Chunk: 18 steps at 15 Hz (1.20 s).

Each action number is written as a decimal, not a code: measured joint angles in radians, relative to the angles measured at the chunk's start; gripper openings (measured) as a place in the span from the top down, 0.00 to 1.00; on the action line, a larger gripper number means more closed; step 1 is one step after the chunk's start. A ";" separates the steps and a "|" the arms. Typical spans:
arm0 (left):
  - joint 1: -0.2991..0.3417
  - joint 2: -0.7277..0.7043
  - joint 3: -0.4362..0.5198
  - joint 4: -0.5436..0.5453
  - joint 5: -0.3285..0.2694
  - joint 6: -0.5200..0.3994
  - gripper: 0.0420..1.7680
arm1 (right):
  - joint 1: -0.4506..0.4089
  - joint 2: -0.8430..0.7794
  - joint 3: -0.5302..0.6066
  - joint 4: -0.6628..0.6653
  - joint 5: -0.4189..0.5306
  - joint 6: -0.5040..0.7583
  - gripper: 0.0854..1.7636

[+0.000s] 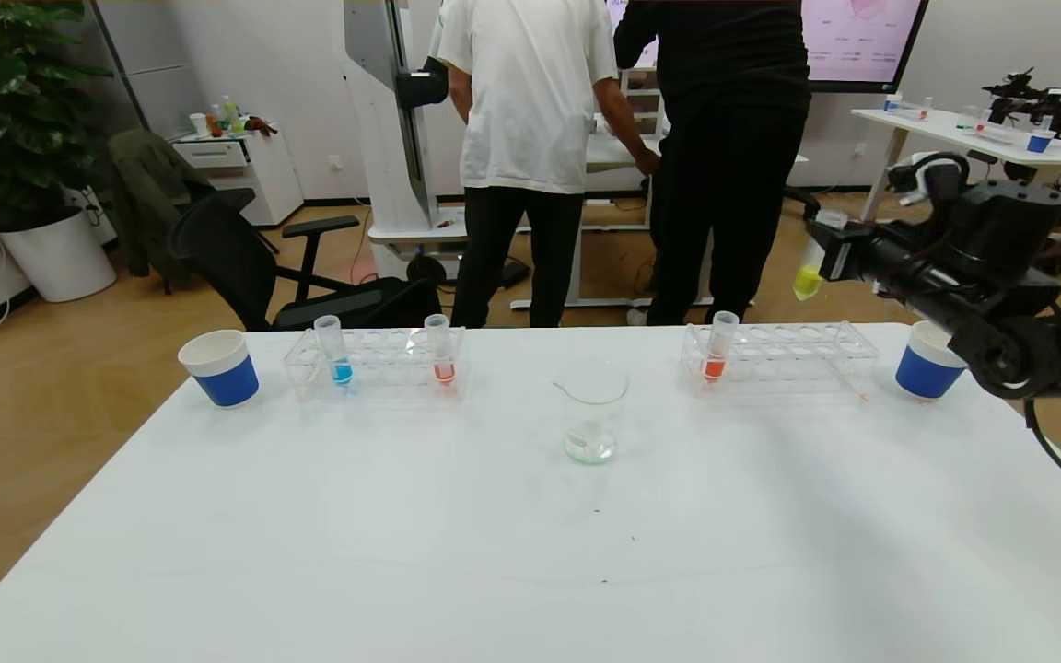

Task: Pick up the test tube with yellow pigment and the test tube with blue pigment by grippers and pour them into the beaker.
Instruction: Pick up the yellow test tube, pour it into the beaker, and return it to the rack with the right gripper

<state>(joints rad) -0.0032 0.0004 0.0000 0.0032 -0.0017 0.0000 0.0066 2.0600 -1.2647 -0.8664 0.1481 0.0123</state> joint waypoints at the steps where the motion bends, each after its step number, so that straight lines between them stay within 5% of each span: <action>1: 0.000 0.000 0.000 0.000 0.000 0.000 0.01 | 0.029 0.000 -0.055 0.055 0.026 0.000 0.75; 6: 0.000 0.000 0.000 0.000 0.000 0.000 0.01 | 0.217 0.060 -0.177 0.084 0.130 -0.057 0.75; 11: 0.001 0.000 0.000 0.000 0.000 0.000 0.01 | 0.379 0.154 -0.163 -0.186 0.180 -0.246 0.75; 15: 0.000 0.000 0.000 0.000 0.000 0.000 0.01 | 0.378 0.218 -0.095 -0.366 0.329 -0.534 0.75; 18: 0.000 0.000 0.000 0.000 0.000 0.000 0.01 | 0.364 0.276 -0.080 -0.484 0.418 -0.604 0.75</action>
<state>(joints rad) -0.0028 0.0004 0.0000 0.0028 -0.0017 0.0004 0.3704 2.3355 -1.3445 -1.3504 0.5662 -0.5913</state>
